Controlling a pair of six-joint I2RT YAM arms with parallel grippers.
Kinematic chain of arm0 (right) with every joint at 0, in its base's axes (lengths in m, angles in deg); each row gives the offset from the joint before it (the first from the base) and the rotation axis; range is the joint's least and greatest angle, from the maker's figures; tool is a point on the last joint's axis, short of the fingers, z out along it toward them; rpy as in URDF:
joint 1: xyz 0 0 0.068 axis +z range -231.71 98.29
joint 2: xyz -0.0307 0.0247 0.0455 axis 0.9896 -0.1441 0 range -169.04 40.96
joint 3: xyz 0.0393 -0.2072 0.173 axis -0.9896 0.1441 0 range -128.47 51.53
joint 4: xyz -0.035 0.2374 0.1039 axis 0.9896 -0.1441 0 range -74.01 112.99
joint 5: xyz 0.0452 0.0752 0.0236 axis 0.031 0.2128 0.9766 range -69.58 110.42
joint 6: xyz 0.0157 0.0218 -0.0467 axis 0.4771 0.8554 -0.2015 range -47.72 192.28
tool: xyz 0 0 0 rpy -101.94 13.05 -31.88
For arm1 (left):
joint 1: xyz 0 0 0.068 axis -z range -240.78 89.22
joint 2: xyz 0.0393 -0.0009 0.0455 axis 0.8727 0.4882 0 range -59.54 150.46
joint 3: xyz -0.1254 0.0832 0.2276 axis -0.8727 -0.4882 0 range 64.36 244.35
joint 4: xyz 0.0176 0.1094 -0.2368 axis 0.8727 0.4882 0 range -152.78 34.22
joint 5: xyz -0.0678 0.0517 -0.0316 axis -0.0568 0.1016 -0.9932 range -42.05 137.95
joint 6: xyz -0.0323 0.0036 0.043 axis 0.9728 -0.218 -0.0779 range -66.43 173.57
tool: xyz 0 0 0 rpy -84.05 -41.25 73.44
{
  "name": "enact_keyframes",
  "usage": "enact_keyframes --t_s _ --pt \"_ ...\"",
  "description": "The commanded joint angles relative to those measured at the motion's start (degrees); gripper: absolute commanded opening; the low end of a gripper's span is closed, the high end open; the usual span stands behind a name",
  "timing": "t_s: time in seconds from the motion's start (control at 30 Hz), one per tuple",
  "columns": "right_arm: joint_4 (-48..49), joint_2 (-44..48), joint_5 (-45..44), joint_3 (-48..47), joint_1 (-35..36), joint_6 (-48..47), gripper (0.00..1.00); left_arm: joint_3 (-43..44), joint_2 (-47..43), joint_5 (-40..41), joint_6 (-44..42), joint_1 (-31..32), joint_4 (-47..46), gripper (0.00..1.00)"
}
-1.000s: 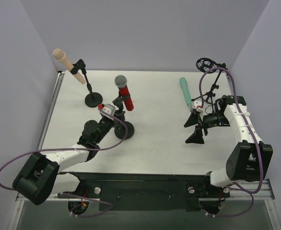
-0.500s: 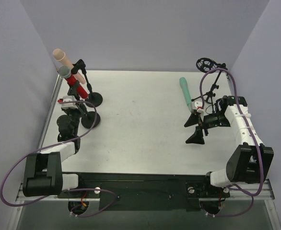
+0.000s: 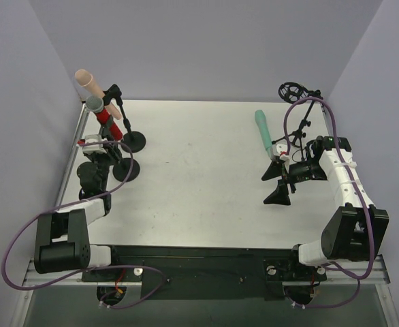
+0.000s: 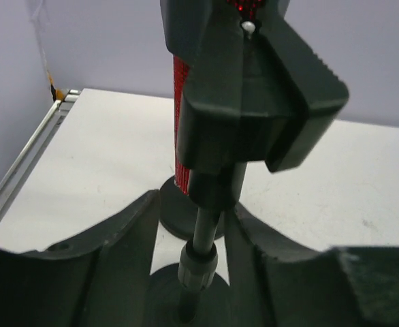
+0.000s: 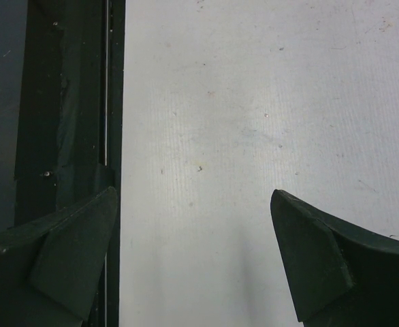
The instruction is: Attach the microphones to the stand
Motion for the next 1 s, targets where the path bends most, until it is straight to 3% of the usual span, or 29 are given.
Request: enact_keyframes --t_s 0.0,0.2,0.37,0.53,0.63,0.7,0.77,0.8,0.87,0.97 --pt "-15.50 1.23 1.95 -1.60 -0.13 -1.69 0.89 0.92 -5.23 2.42 0.74 1.36 -2.16 0.58" --pt "-15.50 1.32 1.86 -1.60 -0.13 -1.61 0.90 -0.92 -12.52 7.25 -0.40 4.53 3.47 0.75" --pt "-15.50 1.49 1.42 -1.68 -0.21 -1.52 0.90 -1.63 -22.63 11.81 3.01 5.14 13.75 0.79" --pt "-15.41 1.67 1.68 -2.56 -0.39 1.28 0.88 5.02 -36.07 11.92 11.35 5.14 40.23 0.82" --pt "-14.97 1.75 -0.15 -5.36 -1.00 6.11 0.88 10.05 -39.69 5.35 15.41 5.14 52.32 0.84" --pt "-10.51 2.54 -2.43 -6.25 -1.53 14.18 0.89 11.20 -40.92 -1.69 15.85 5.14 54.37 0.85" --pt "1.67 5.00 -8.99 -4.94 -1.45 30.76 0.89 11.38 -41.28 -7.67 15.60 8.56 54.29 0.86" --pt "11.21 7.88 -11.82 -2.67 -1.27 43.61 0.90 11.38 -40.93 -10.90 15.33 9.70 54.29 0.86" --pt "23.63 12.62 -23.24 0.14 -0.48 56.06 0.92 11.91 -39.88 -15.04 14.02 11.55 54.99 0.87" --pt "30.28 17.65 -36.95 0.95 0.05 65.68 0.93 13.22 -37.51 -19.10 12.17 13.40 57.44 0.88"
